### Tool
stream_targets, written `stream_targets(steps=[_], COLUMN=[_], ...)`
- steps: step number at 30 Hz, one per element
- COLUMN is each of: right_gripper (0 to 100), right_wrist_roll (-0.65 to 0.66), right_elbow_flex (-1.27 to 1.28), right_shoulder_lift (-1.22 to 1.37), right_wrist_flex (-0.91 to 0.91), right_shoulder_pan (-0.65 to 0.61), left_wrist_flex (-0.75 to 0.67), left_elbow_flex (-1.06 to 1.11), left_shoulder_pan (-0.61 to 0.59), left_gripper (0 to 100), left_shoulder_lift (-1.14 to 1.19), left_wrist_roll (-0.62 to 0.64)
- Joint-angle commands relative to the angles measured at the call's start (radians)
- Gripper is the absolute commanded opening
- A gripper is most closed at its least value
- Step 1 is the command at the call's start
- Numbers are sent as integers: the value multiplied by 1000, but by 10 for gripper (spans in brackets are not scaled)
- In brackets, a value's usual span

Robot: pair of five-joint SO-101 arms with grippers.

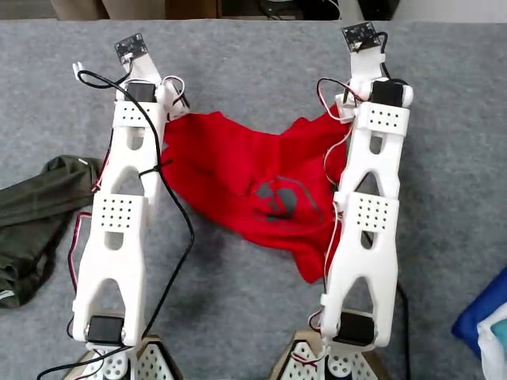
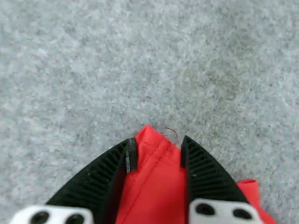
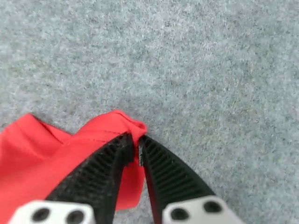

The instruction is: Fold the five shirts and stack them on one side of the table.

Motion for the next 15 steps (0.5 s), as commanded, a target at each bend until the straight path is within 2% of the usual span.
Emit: stream_targets(steps=[1, 15], right_gripper=[4, 5], right_wrist_roll=[-3, -2], right_elbow_flex=[-8, -8], right_shoulder_lift=[-2, -2], right_wrist_flex=[-12, -18], right_shoulder_pan=[22, 22], left_wrist_flex=[8, 35], left_elbow_flex=[-5, -11], left_shoulder_pan=[15, 15], left_gripper=[174, 160], left_shoulder_lift=[-13, -21], left_wrist_roll=[-11, -9])
